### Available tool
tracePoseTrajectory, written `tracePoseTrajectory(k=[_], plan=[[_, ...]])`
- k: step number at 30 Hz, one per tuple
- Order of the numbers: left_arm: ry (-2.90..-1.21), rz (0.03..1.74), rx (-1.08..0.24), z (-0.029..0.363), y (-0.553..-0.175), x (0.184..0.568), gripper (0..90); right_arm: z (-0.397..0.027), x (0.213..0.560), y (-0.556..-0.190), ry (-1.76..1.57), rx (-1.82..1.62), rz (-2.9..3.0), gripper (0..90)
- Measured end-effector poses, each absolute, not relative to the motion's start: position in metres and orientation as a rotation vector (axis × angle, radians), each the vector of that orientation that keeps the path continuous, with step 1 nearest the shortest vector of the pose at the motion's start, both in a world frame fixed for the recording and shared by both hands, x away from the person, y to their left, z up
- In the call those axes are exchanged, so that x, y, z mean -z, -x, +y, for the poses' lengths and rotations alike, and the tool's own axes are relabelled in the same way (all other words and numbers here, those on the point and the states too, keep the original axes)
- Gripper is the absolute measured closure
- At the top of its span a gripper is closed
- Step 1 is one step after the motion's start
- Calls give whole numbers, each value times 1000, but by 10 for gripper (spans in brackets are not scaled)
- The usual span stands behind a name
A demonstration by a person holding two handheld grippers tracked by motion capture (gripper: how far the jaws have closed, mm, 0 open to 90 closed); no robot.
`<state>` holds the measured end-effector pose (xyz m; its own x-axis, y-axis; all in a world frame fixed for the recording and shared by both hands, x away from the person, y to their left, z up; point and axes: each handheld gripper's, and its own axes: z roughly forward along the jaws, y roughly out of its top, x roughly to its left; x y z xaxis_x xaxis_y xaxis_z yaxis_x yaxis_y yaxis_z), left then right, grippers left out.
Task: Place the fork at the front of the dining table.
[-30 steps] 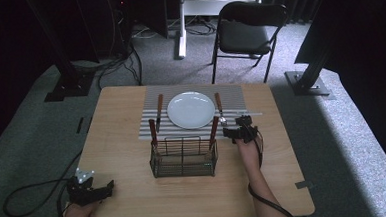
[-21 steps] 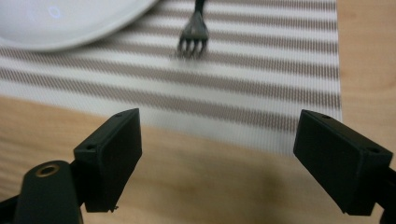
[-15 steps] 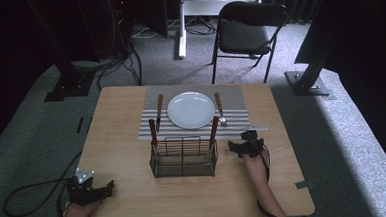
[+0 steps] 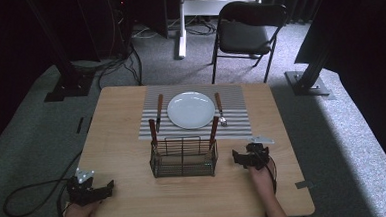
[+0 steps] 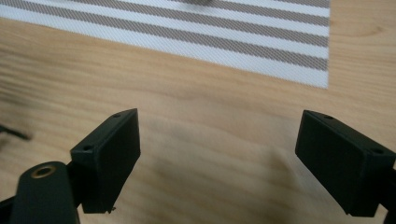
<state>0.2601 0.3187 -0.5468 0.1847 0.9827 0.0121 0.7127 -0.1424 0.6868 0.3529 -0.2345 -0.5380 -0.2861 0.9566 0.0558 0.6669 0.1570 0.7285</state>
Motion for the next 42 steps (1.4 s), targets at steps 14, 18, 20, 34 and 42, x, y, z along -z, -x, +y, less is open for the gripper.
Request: tracePoseTrajectory(k=[14, 18, 20, 34, 42], plan=[[-1920, 1585, -644, 319, -260, 547, 11, -251, 545, -320, -1494, -835, 2009, 128], [-1920, 1585, -644, 319, -260, 547, 11, -259, 547, -310, -1504, -819, 2004, 128], [-1920, 1585, -644, 319, -260, 547, 11, -264, 548, -305, -1512, -823, 1997, 128], [-1920, 1587, -643, 319, -260, 547, 11, -292, 550, -286, -1612, -807, 1898, 127], [-1920, 1587, -643, 319, -260, 547, 11, -310, 550, -275, -1691, -798, 1831, 130]])
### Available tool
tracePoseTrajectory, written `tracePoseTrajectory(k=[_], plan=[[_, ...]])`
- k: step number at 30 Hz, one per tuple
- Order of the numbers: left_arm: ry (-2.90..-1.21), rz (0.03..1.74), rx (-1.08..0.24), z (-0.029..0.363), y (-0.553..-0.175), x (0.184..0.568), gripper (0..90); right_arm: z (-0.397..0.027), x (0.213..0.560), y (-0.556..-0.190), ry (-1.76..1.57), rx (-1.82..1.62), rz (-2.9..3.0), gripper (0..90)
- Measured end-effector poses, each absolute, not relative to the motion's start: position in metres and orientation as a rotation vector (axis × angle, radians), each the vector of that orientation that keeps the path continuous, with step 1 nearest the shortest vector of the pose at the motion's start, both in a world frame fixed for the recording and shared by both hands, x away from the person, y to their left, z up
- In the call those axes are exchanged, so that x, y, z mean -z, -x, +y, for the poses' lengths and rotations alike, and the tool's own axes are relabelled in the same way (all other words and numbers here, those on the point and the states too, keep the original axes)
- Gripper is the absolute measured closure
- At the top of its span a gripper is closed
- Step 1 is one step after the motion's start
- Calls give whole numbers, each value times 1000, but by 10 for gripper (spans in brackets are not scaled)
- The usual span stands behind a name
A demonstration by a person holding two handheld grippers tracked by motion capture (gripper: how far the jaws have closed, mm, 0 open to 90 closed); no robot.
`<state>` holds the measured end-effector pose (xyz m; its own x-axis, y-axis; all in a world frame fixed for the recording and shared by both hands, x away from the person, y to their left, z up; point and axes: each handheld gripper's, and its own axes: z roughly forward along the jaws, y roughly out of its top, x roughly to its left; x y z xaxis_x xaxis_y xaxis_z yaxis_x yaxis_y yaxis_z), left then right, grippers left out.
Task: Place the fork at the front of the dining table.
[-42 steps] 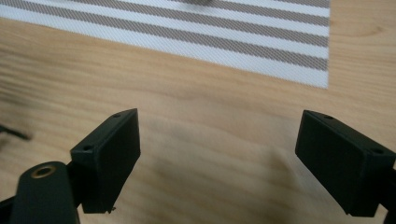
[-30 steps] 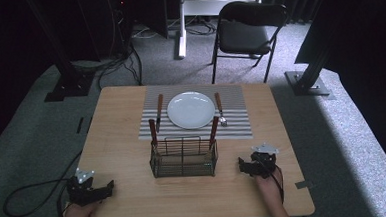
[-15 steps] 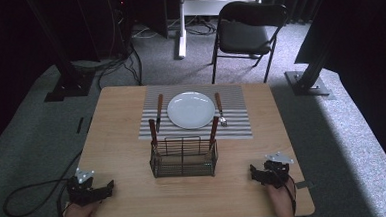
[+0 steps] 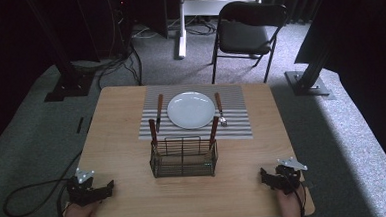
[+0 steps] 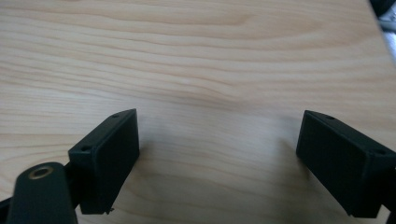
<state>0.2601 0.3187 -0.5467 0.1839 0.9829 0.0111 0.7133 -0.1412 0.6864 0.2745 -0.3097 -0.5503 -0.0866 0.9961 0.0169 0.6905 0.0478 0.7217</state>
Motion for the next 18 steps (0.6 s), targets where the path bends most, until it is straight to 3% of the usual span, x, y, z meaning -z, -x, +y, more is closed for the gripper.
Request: tracePoseTrajectory(k=[18], plan=[[-1919, 1587, -643, 319, -260, 547, 11, -314, 550, -269, -1746, -763, 1758, 125]])
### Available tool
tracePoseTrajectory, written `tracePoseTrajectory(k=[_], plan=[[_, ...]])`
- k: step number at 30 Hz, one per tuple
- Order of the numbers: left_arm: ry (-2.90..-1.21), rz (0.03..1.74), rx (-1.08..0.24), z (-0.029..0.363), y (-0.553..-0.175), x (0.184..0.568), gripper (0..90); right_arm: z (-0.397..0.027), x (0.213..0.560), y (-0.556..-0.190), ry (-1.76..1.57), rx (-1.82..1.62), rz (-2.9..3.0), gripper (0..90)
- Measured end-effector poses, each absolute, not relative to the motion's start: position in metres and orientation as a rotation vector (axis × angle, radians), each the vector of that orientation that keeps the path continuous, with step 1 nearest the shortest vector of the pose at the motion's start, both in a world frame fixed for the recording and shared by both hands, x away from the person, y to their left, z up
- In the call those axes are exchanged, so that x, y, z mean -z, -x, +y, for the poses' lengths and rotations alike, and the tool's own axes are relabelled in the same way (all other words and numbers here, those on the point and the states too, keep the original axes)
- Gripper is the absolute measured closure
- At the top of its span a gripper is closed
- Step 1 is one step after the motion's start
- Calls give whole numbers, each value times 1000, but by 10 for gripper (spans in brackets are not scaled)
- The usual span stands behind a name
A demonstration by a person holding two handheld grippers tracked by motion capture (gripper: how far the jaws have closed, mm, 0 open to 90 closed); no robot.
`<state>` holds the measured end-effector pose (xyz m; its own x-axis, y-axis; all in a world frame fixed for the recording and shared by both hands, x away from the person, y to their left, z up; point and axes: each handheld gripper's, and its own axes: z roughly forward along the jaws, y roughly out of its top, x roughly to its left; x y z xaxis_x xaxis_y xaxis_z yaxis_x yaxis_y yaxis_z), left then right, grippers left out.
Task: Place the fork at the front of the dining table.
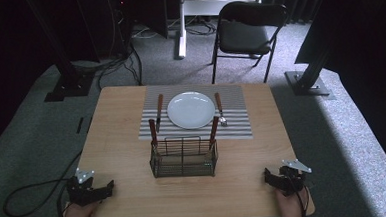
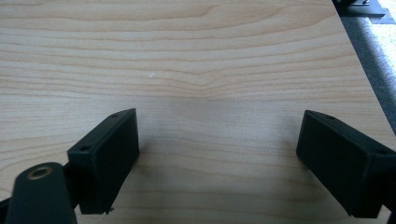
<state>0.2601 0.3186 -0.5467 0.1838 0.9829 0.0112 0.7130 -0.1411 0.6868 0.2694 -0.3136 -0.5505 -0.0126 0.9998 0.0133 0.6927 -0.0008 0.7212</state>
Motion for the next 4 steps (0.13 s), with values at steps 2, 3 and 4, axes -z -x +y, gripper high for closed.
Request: tracePoseTrajectory(k=[2, 3, 4], plan=[[-1920, 1587, -643, 319, -260, 547, 11, -314, 550, -269, -1746, -763, 1758, 124], [-1920, 1587, -643, 319, -260, 547, 11, -314, 550, -269, -1746, -763, 1758, 125], [-1919, 1587, -643, 319, -260, 547, 11, -314, 550, -269, -1746, -763, 1758, 125]])
